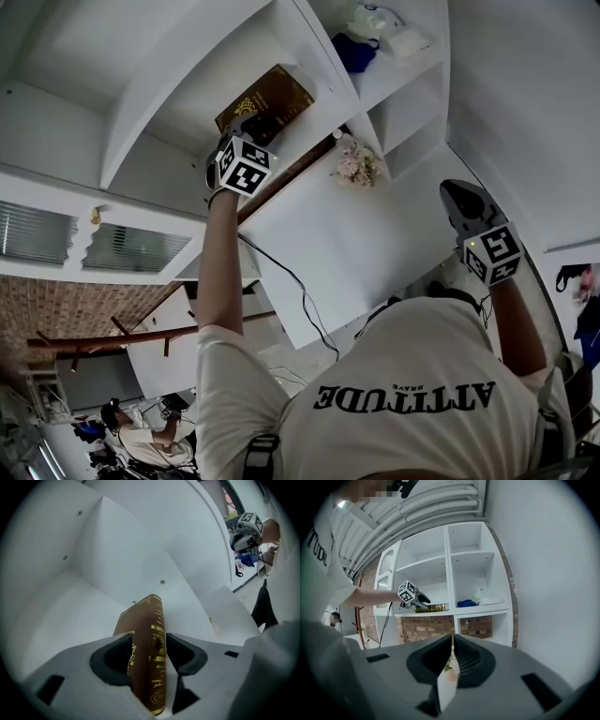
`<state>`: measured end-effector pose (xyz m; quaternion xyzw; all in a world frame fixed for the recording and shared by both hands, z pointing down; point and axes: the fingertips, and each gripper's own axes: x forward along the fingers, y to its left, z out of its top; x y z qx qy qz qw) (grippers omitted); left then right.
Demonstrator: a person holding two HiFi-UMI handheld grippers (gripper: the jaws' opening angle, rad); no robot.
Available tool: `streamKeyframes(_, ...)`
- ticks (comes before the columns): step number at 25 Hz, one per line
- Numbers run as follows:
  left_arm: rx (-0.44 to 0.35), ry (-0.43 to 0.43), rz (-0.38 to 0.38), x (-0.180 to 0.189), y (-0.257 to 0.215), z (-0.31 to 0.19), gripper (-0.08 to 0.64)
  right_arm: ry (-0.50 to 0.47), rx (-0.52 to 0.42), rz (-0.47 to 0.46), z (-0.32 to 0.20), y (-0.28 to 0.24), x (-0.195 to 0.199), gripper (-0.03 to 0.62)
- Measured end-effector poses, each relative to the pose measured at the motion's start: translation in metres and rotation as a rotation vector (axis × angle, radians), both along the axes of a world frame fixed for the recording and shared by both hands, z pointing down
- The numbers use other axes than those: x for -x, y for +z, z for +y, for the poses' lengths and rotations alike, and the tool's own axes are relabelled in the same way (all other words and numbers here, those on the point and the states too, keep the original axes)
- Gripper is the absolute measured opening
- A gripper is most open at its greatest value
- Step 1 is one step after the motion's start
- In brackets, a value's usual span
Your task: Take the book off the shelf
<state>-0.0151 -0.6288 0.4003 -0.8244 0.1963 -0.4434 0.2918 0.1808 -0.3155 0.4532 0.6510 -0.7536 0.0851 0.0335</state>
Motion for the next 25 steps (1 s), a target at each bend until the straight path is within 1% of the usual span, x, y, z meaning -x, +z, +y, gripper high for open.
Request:
streamKeyframes(2,0.038,-0.002,-0.002,0.000,0.004,-0.004,0.225,0.006,0.000,-0.002,0.001,0.000,-0.002,0.034)
streamKeyframes(5,0.121,-0.010,0.043,-0.004,0.005,-0.008,0.245,0.011,0.002,-0.006,0.003,0.001,-0.005,0.034)
streamKeyframes(7,0.147,-0.013,0.072,-0.005,0.003,-0.011,0.250,0.010,0.003,-0.006,0.004,0.002,-0.005,0.034)
streamKeyframes(9,0.144,-0.016,0.081,-0.005,0.003,-0.013,0.249,0.007,0.004,-0.007,0.004,0.003,-0.005,0.034)
streamKeyframes(12,0.113,-0.009,0.089,-0.005,0.005,-0.015,0.249,0.002,0.003,-0.010,0.004,0.004,-0.003,0.034)
streamKeyframes(15,0.096,-0.025,0.093,-0.003,0.007,-0.015,0.249,-0.009,0.002,-0.012,0.003,0.005,0.002,0.034)
streamKeyframes(22,0.105,-0.045,0.074,-0.003,0.006,-0.009,0.238,-0.013,-0.005,-0.015,0.006,0.002,0.003,0.034)
streamKeyframes(25,0.111,-0.055,0.079,-0.002,0.006,-0.004,0.236,-0.010,-0.009,-0.022,0.008,0.002,0.001,0.034)
